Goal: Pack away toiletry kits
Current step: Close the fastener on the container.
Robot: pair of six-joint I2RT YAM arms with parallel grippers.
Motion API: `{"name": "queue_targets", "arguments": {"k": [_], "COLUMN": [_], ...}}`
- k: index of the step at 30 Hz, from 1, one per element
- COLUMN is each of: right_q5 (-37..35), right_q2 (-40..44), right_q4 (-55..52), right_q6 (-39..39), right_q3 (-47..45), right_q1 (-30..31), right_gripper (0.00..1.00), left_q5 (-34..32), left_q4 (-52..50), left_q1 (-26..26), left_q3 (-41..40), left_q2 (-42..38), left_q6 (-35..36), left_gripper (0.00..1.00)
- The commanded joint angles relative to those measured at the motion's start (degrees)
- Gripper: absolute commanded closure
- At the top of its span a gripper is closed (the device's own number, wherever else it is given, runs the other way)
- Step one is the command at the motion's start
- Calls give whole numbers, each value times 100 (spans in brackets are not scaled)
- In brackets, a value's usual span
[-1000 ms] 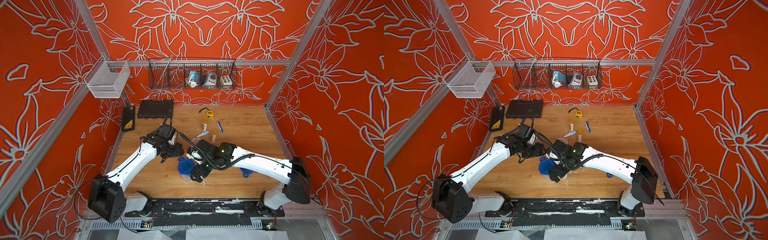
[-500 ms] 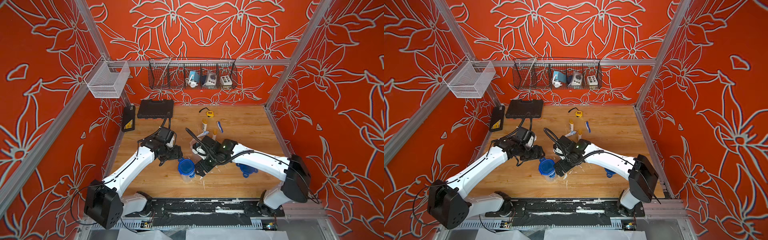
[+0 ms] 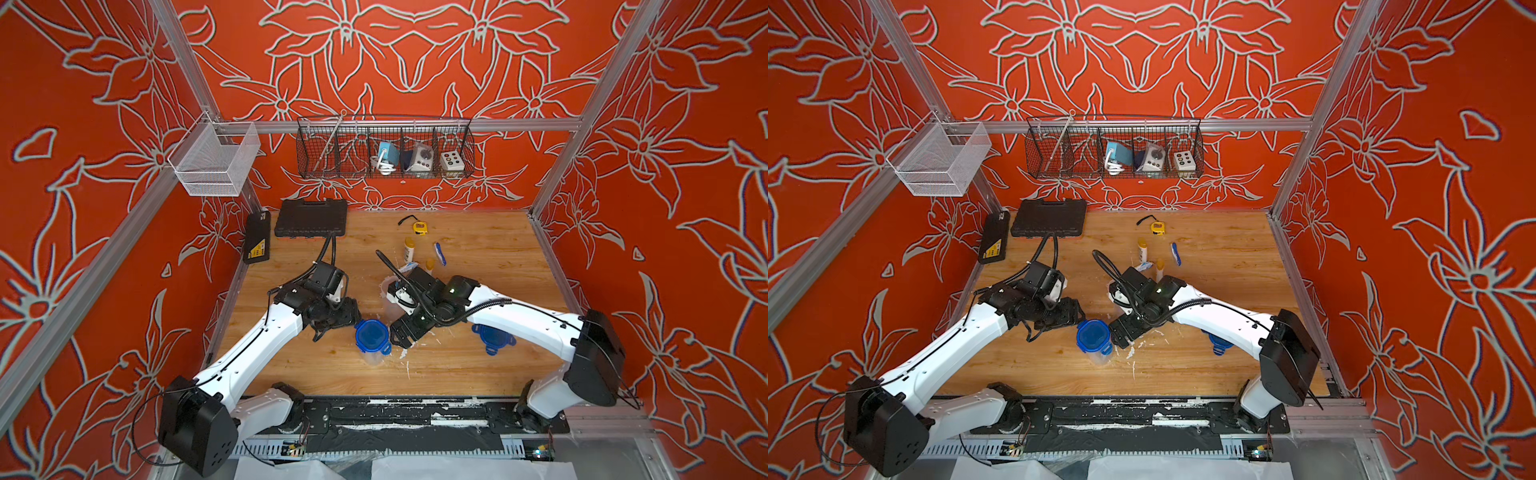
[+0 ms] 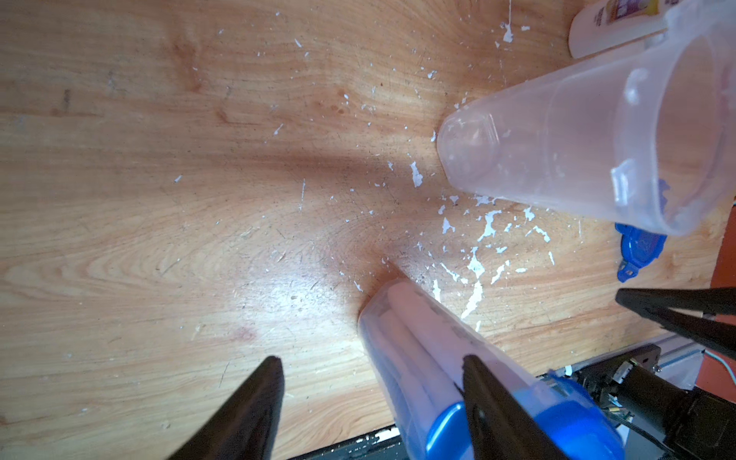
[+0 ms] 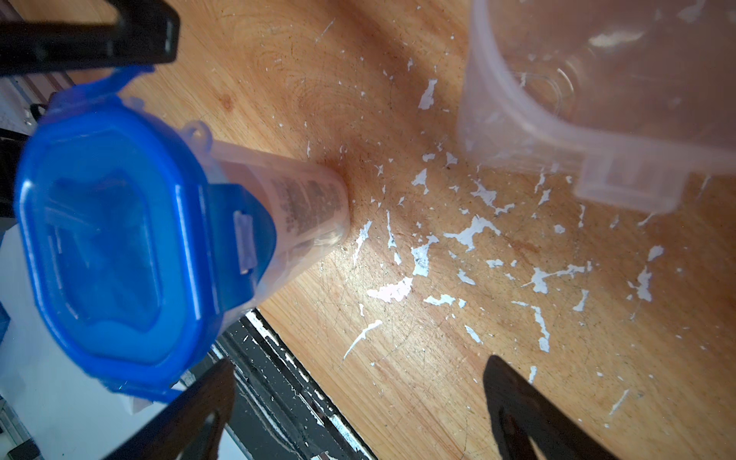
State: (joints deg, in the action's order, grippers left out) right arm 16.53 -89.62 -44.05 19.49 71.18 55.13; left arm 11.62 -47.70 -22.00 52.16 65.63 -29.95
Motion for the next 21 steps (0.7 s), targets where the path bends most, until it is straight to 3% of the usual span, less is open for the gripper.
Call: {"name": "queue_targets", "arguments": {"k": [1, 8, 14, 21], "right_q5": [16, -209, 111, 619], "right_q2": [-35, -8, 859, 1062], "right_q4": [-4, -545, -379, 279], "right_q6": [-152, -460, -455, -159], "right_q3": [160, 548, -254, -793], "right_q1": [-102, -231, -239, -199], "right_gripper": [2, 3, 3, 10], "left_q5": [-62, -287, 755, 1461], "left_q4": [-296, -580, -231, 50], "left_q1": [29, 71, 64, -59], "left_q3": [18, 606, 1081, 681], "left_q2": [-195, -155, -132, -352], "left_q6": [-146, 24, 497, 488], "left_gripper": [30, 26, 27, 28]}}
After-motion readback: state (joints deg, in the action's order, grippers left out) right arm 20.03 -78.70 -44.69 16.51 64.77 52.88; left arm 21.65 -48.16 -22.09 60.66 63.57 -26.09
